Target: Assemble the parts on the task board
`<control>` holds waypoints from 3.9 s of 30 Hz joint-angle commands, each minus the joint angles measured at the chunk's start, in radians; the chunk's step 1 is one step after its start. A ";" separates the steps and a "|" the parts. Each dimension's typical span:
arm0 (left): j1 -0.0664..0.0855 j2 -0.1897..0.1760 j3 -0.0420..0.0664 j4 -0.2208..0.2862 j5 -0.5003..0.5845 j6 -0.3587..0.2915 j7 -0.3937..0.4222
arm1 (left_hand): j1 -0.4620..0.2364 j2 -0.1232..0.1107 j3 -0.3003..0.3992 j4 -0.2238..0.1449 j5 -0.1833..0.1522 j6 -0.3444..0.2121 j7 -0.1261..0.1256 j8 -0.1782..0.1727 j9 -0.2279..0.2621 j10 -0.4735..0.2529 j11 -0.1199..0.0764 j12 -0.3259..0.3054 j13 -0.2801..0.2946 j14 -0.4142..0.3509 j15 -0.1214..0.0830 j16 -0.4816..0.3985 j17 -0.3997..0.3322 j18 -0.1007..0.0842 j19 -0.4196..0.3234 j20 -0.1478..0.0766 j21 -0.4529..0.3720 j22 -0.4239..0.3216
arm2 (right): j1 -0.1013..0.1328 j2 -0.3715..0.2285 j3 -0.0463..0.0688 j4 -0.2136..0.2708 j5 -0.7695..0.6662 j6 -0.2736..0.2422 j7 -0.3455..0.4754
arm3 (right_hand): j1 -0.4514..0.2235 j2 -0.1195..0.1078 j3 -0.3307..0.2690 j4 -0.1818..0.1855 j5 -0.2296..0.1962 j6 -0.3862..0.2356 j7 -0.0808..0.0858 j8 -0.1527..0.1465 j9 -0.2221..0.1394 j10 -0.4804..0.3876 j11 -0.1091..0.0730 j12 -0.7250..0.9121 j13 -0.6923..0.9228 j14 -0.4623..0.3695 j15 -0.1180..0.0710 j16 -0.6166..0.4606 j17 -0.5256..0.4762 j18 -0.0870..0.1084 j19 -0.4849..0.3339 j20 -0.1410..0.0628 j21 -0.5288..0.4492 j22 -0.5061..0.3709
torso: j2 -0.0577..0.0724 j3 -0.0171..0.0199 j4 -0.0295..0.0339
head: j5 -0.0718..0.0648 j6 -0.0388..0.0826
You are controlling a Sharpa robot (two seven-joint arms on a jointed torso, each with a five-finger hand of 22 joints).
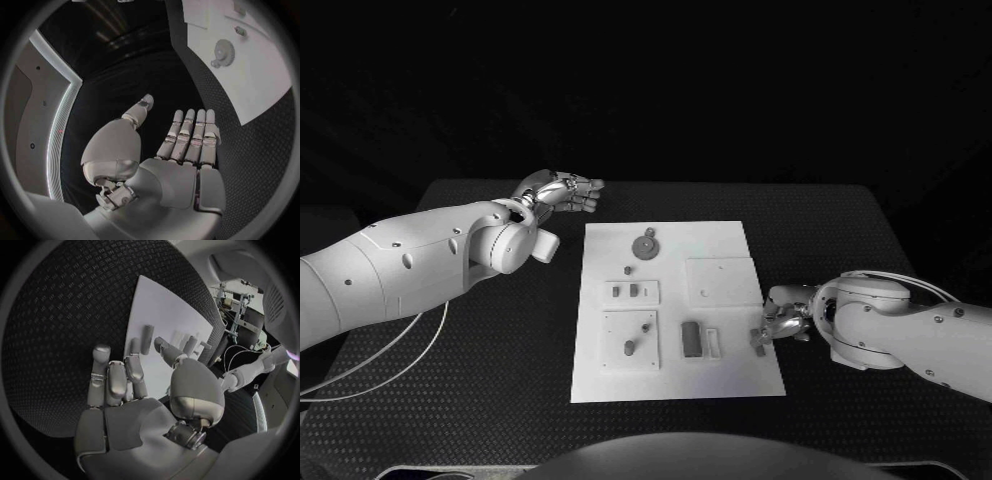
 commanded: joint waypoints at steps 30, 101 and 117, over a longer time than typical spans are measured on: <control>0.001 0.001 0.000 0.002 -0.001 0.015 -0.003 | -0.003 -0.008 -0.001 0.007 -0.002 -0.003 0.038 0.007 0.001 -0.008 -0.001 0.000 -0.002 -0.007 0.000 -0.004 0.001 -0.002 -0.007 -0.001 0.003 -0.001 | -0.054 0.067 -0.001 -0.042 -0.064 0.072 -0.017 | 0.110 0.179 -0.024 -0.148 0.004 0.013 -0.005 -0.008 -0.015 0.004 -0.003 0.001 0.001 0.003 0.002 0.006 -0.002 0.017 -0.013 -0.002 0.011 0.019 | -0.001 -0.0003 0.0014 | -0.001 -0.009; 0.001 -0.002 0.000 0.003 -0.002 0.013 -0.005 | 0.002 -0.011 0.000 0.006 -0.002 -0.001 0.037 0.010 0.002 -0.009 -0.001 0.001 -0.001 -0.008 0.001 -0.005 0.003 -0.003 -0.011 0.000 0.003 -0.002 | -0.024 0.121 0.001 -0.008 0.350 -0.150 -0.006 | 0.142 0.206 -0.040 -0.147 0.004 0.024 -0.008 -0.008 -0.021 0.012 -0.006 -0.006 -0.004 0.003 0.002 0.002 -0.016 0.017 -0.015 0.002 0.011 0.015 | 0.000 0.0006 0.0007 | 0.008 -0.010; 0.001 -0.003 0.000 0.003 -0.002 0.013 -0.007 | 0.002 -0.012 0.000 0.007 -0.002 -0.001 0.037 0.010 0.001 -0.009 0.000 0.001 -0.001 -0.013 0.002 -0.008 0.003 -0.004 -0.012 0.000 0.003 -0.002 | -0.034 0.133 0.001 -0.023 0.351 -0.146 -0.006 | 0.060 0.154 -0.053 -0.122 0.004 0.012 0.002 -0.023 -0.037 -0.033 0.004 -0.053 -0.052 -0.021 0.004 -0.007 -0.050 0.017 -0.015 0.012 0.000 0.007 | 0.000 0.0001 0.0007 | 0.009 -0.012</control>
